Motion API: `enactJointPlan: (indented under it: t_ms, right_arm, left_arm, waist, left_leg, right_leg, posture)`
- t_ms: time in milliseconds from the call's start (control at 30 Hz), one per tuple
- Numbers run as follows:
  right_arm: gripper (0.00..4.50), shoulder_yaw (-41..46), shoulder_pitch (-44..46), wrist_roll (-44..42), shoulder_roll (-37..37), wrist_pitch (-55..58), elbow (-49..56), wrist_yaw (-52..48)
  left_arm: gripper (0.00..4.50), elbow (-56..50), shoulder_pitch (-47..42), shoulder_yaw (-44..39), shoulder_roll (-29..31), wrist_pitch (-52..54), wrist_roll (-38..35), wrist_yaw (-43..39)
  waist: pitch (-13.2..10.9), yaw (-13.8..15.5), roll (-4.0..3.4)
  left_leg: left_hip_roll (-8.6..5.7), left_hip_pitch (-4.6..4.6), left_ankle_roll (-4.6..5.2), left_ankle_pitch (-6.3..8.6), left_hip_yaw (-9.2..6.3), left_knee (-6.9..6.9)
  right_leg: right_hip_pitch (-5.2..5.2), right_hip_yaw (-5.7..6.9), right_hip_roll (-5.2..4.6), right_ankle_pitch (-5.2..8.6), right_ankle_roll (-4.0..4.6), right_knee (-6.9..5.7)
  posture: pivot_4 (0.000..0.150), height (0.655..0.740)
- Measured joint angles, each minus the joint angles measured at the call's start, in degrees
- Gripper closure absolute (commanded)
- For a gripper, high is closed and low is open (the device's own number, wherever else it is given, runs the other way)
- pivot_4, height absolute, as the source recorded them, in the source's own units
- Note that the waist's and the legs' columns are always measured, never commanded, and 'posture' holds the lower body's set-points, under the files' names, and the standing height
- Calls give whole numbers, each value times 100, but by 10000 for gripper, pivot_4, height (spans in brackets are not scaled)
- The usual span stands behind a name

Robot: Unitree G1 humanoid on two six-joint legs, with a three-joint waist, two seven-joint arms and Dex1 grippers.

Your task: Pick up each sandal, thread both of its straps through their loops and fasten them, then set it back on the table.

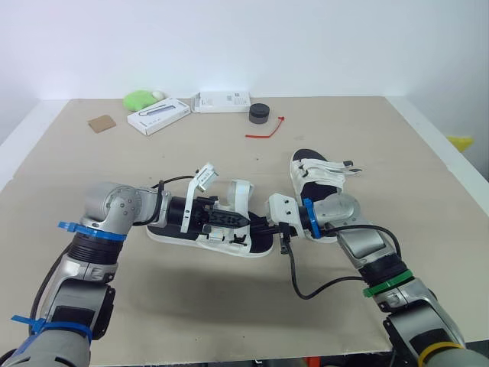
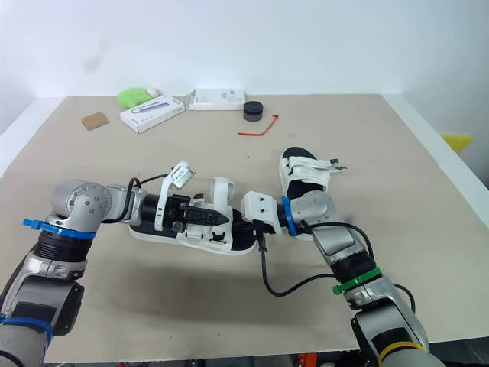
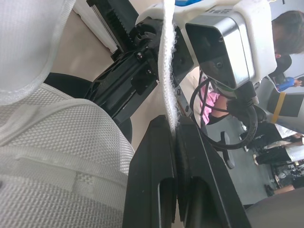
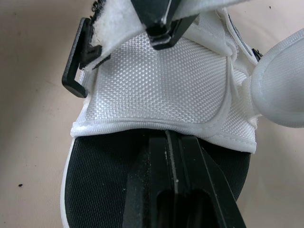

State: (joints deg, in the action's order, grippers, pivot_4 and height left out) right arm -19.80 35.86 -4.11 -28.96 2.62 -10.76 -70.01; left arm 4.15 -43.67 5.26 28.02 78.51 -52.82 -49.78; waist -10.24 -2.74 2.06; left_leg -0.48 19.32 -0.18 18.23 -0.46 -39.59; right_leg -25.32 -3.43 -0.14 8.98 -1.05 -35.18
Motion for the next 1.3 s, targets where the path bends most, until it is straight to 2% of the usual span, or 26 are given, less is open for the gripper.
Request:
enactJointPlan:
  t_ms: [333, 1300]
  right_arm:
    - [45000, -1, -1, 0, 3, 1, 1, 1]
    - [45000, 5, -60, 0, -20, 0, 66, 22]
  left_arm:
    - [44278, -25, 1, -40, 30, 181, 26, -14]
    - [44278, -498, 130, 742, 284, -741, 916, -649]
  waist:
    - [0, -1, 0]
    - [1, 1, 0]
  left_leg:
    - [1, 0, 0, 0, 0, 0]
    - [-1, -1, 1, 0, 2, 0]
  right_leg:
    - [0, 1, 1, 0, 0, 0]
    - [2, -2, 0, 6, -9, 0]
  posture:
    - [1500, 7400]
    - [1500, 7400]
